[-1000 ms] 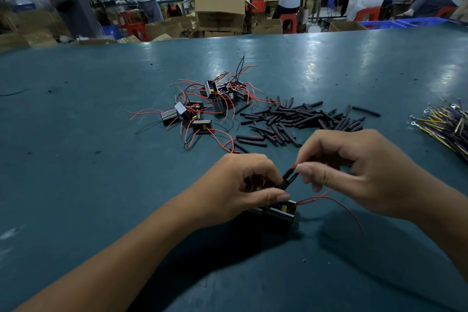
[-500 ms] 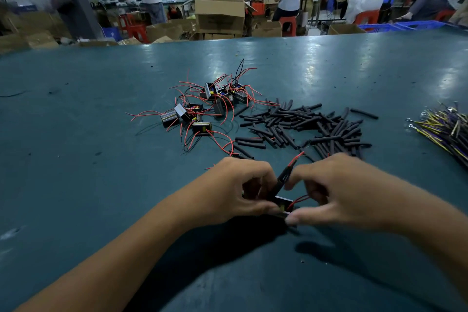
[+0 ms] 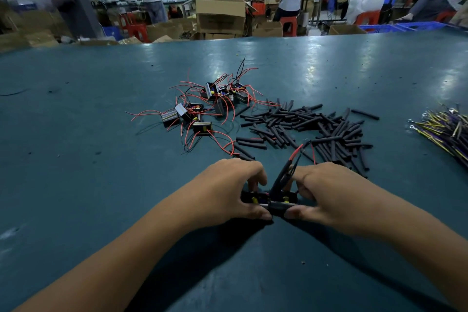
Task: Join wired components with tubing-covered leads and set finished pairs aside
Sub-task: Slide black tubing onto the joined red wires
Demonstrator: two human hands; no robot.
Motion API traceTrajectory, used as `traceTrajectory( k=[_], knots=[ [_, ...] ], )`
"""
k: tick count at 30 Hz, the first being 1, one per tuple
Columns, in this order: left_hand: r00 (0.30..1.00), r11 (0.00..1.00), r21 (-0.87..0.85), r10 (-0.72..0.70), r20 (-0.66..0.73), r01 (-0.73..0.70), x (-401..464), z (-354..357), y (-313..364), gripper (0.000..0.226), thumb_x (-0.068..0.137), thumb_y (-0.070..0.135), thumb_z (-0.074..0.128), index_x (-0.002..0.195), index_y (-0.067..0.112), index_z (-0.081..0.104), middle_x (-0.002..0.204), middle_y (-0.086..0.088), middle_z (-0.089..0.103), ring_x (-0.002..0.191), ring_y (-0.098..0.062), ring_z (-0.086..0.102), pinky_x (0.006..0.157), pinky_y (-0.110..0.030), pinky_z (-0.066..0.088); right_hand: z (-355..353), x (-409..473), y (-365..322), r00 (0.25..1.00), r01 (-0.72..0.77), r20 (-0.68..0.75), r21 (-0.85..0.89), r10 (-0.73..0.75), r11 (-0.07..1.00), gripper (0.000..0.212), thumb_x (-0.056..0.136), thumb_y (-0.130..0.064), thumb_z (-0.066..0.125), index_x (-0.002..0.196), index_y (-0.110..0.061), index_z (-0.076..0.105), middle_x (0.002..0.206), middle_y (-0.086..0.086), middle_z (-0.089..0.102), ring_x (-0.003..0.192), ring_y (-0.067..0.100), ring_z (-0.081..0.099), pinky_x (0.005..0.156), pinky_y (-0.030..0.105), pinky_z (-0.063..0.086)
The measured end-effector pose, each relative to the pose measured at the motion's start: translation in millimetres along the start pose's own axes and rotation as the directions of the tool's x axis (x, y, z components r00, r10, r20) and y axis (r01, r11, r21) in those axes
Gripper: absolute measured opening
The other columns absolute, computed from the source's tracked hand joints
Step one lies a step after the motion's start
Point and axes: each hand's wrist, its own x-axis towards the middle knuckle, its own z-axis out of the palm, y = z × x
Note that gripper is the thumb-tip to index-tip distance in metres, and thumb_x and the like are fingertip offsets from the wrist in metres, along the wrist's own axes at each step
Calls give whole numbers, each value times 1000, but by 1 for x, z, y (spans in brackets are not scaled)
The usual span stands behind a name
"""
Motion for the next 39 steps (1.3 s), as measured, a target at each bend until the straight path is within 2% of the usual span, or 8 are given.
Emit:
traceTrajectory(
  k=[7, 14, 17, 19, 25, 29, 33, 39],
  knots=[
    [999, 999, -23, -41, -34, 40, 1, 2, 5, 38, 74, 55, 80, 92, 29, 59, 90, 11, 60, 85, -10, 55, 77, -36, 49, -4, -1, 7, 1000, 12, -2, 126, -12, 992, 31, 86, -51, 70, 109, -37, 55, 73, -20, 43, 74, -12, 45, 59, 17, 33],
    [998, 1000, 9, 26, -57, -25, 2, 6, 3, 38, 75, 53, 80, 93, 24, 63, 91, 9, 60, 87, -11, 54, 79, -33, 46, 0, 1, 7, 999, 29, -34, 163, -24, 986, 26, 85, -49, 72, 104, -41, 56, 74, -20, 45, 72, -9, 45, 61, 15, 34],
    [995, 997, -15, 75, -59, -76, -1, 4, -1, 41, 76, 58, 76, 97, 25, 63, 91, 14, 58, 85, 1, 52, 75, -19, 43, -1, 0, 11, 999, 26, -35, 224, -19, 974, 28, 80, -49, 77, 98, -41, 57, 70, -10, 52, 70, 4, 51, 60, 22, 41],
    [990, 987, -119, 97, -106, -110, -1, -2, -5, 34, 84, 53, 72, 99, 23, 65, 92, 14, 59, 83, 6, 52, 69, -9, 36, -4, -1, 16, 1000, 24, -23, 267, -18, 964, 33, 78, -50, 78, 104, -40, 60, 67, -6, 54, 64, 9, 51, 59, 25, 42],
    [926, 987, -157, -83, -368, 26, 7, -12, -39, 17, 99, 22, 60, 82, 19, 60, 74, 11, 56, 69, -4, 50, 61, -16, 36, -13, -2, 37, 979, -3, -194, 306, 66, 952, 17, 86, -45, 70, 94, -33, 61, 64, -18, 57, 58, 6, 52, 58, 18, 40],
    [913, 976, -166, -195, -359, 144, 9, -10, -60, 20, 100, 20, 53, 81, 17, 58, 72, 9, 56, 67, -3, 49, 57, -16, 34, -9, 0, 43, 950, -88, -262, 302, 172, 949, 8, 90, -36, 66, 87, -30, 64, 57, -7, 57, 59, 9, 53, 59, 22, 41],
    [918, 975, -156, -206, -339, 161, 11, -7, -64, 20, 100, 18, 53, 81, 14, 59, 75, 6, 58, 69, -5, 49, 59, -18, 35, -11, 2, 60, 880, -229, -365, 234, 304, 945, 8, 92, -24, 66, 86, -27, 64, 65, -12, 62, 62, 0, 55, 58, 24, 39],
    [919, 985, -145, -144, -368, 96, 11, -7, -55, 21, 98, 15, 54, 78, 11, 57, 71, 4, 54, 66, -9, 46, 58, -20, 35, -11, 0, 93, 765, -452, -397, 229, 507, 862, 13, 93, -28, 65, 81, -26, 62, 68, -10, 60, 73, 26, 57, 68, 35, 47]
  ],
)
